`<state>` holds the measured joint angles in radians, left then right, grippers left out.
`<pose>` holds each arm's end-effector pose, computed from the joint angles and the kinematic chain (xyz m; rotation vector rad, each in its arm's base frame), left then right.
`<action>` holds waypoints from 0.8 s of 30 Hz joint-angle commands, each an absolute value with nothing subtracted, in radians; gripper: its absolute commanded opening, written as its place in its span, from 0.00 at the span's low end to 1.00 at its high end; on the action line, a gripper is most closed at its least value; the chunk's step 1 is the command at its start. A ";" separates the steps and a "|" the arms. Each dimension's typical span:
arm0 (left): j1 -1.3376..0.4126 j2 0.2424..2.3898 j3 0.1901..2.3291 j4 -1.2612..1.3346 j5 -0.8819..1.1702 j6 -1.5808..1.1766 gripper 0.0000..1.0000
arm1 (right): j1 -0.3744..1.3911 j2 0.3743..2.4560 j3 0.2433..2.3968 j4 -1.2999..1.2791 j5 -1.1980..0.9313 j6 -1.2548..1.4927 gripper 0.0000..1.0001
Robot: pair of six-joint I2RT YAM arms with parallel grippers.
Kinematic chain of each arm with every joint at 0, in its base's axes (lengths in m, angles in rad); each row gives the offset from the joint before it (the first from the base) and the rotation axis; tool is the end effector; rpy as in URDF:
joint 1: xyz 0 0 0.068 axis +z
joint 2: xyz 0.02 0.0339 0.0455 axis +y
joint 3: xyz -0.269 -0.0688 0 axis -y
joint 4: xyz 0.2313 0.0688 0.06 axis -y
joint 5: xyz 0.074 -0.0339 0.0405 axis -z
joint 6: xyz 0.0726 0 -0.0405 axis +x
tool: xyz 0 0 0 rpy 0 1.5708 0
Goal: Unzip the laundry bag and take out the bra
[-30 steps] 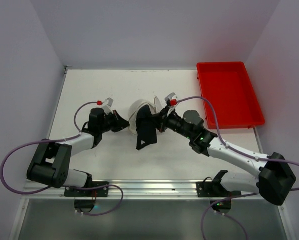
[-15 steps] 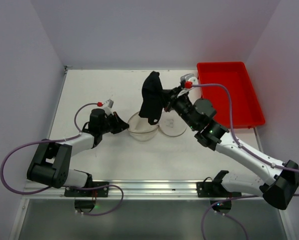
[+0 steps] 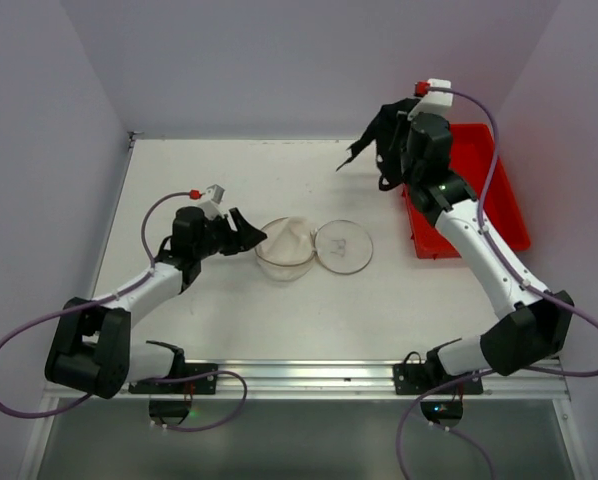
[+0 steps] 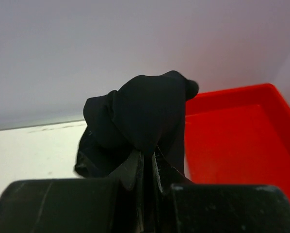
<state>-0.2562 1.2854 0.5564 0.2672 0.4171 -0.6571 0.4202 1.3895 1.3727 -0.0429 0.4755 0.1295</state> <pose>0.2657 -0.1000 0.1997 -0.1498 2.1321 -0.9812 0.3259 0.1092 0.4259 0.1283 1.6189 0.0355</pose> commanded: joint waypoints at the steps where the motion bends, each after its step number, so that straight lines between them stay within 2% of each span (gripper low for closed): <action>1: -0.262 1.258 0.580 0.253 0.440 -0.641 0.68 | 0.332 1.433 1.492 -0.178 0.554 0.135 0.00; 8: -0.264 1.201 0.549 0.253 0.382 -0.617 0.83 | 0.174 1.548 1.601 -0.310 0.580 0.156 0.00; 16: -0.265 1.078 0.476 0.266 0.293 -0.612 0.86 | 0.095 1.609 1.643 -0.347 0.525 0.146 0.00; 24: -0.265 1.054 0.483 0.247 0.298 -0.601 0.87 | 0.083 1.589 1.631 -0.359 0.594 0.097 0.00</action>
<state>-0.2584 1.0653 0.4805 0.2440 0.3084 -0.6319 0.0891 1.6161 1.5990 -0.3599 0.5697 0.1329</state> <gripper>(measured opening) 0.871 0.044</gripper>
